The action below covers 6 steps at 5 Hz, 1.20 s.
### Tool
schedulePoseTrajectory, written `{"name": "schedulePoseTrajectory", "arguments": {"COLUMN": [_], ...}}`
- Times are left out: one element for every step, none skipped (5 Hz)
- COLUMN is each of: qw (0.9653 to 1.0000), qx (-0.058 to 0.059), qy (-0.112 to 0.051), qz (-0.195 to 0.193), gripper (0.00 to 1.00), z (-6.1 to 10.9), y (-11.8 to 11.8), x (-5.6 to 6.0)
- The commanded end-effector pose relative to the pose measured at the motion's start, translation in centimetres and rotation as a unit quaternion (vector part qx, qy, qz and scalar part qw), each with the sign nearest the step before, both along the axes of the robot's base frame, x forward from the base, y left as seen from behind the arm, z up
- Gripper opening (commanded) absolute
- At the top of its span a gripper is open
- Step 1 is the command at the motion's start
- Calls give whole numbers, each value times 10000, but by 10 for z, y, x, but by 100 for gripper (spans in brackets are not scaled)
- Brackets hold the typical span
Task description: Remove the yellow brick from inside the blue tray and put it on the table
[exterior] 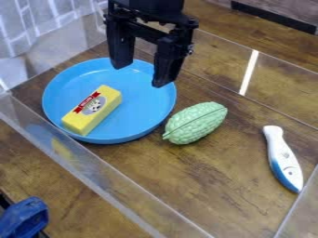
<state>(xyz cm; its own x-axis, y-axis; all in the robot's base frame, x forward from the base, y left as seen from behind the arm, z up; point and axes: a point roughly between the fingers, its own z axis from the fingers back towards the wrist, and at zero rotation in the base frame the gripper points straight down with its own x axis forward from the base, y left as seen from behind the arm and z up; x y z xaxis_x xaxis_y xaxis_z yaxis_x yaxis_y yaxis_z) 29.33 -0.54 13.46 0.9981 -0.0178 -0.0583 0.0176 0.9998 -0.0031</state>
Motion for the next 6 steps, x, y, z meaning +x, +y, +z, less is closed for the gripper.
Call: {"name": "schedulePoseTrajectory", "arguments": {"qw": [10000,9999,9998,9997,9996,9994], "qx": [-3,-4,20,35,96,140], "qy": [68,134,188,240,271,315], "qz": [-8,-12,8,0,36,11], "gripper": [100,100,100,100,100,100], "z": [-6,-12,-18,-23,-28,-33], "y": [1,2,8,11,23,32], "x": [-1,-1,-3,-4,-8,-12]}}
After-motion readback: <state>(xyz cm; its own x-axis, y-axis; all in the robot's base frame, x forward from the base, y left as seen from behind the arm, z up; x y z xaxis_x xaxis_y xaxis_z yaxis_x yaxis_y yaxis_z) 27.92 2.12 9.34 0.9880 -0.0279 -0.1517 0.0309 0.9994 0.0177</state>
